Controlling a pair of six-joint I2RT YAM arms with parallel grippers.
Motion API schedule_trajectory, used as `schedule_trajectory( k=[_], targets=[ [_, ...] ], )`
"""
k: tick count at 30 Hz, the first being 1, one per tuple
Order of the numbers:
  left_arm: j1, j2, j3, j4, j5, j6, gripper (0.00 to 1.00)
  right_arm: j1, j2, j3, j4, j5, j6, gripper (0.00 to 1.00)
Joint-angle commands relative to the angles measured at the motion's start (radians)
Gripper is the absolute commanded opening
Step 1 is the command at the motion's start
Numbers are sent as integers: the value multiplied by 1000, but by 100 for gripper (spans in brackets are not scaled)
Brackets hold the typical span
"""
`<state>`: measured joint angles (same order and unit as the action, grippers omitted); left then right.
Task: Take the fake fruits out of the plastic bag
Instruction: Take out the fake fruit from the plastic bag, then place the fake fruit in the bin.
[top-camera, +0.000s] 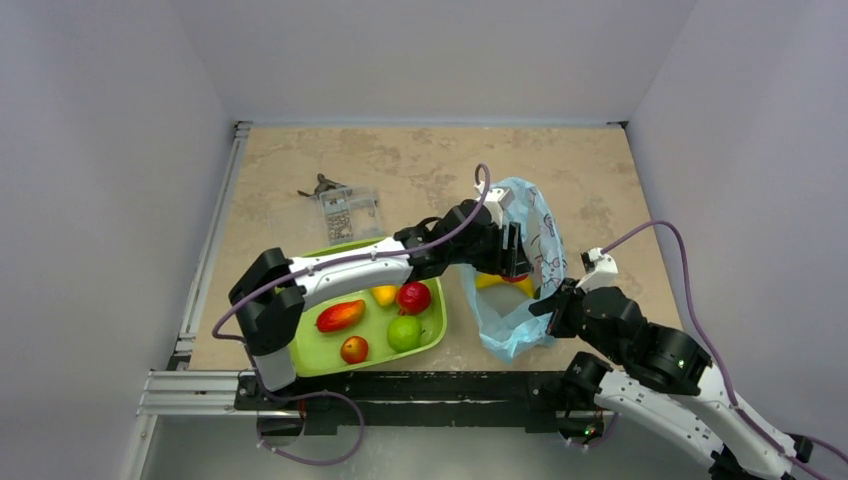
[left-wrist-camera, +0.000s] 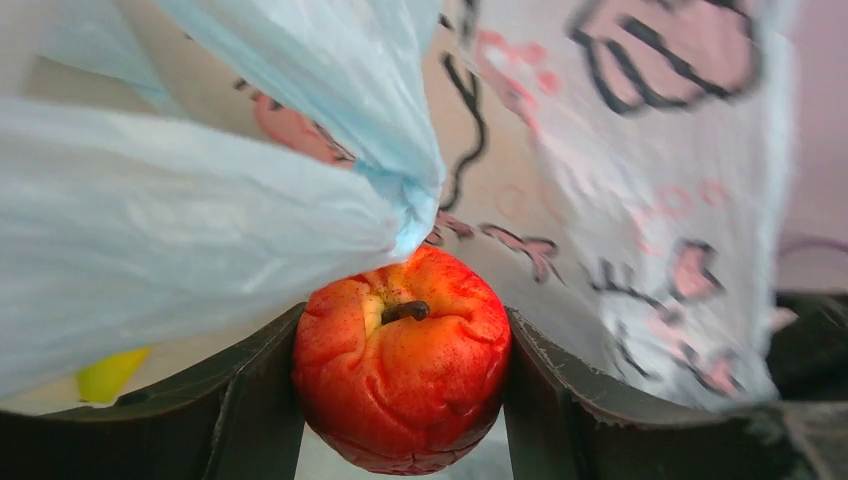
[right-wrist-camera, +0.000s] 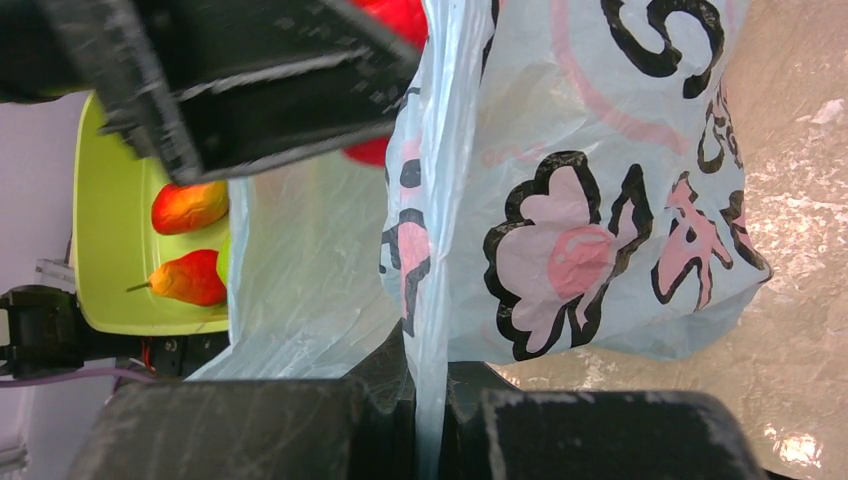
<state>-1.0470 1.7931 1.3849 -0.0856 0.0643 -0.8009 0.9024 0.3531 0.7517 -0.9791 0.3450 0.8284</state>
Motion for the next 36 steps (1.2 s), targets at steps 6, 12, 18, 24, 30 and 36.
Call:
schedule_trajectory(
  k=[6,12,18,24,30,36],
  targets=[
    [19,-220,-129,107,374,-31,0,1,15,15,28,5,-8,0],
    [13,-336,-226,194,441,-90,0,1,26,15,24,13,0,0],
    [13,-596,-260,-115,271,58,0,1,56,11,28,1,-9,0],
    [14,-823,-320,-544,-191,184,0,1,102,17,13,3,-3,0],
    [47,-981,-454,-698,-446,155,0,1,76,46,-7,2,15,0],
    [113,-970,-520,-677,-545,230,0,1,138,218,-112,77,6,0]
  ],
)
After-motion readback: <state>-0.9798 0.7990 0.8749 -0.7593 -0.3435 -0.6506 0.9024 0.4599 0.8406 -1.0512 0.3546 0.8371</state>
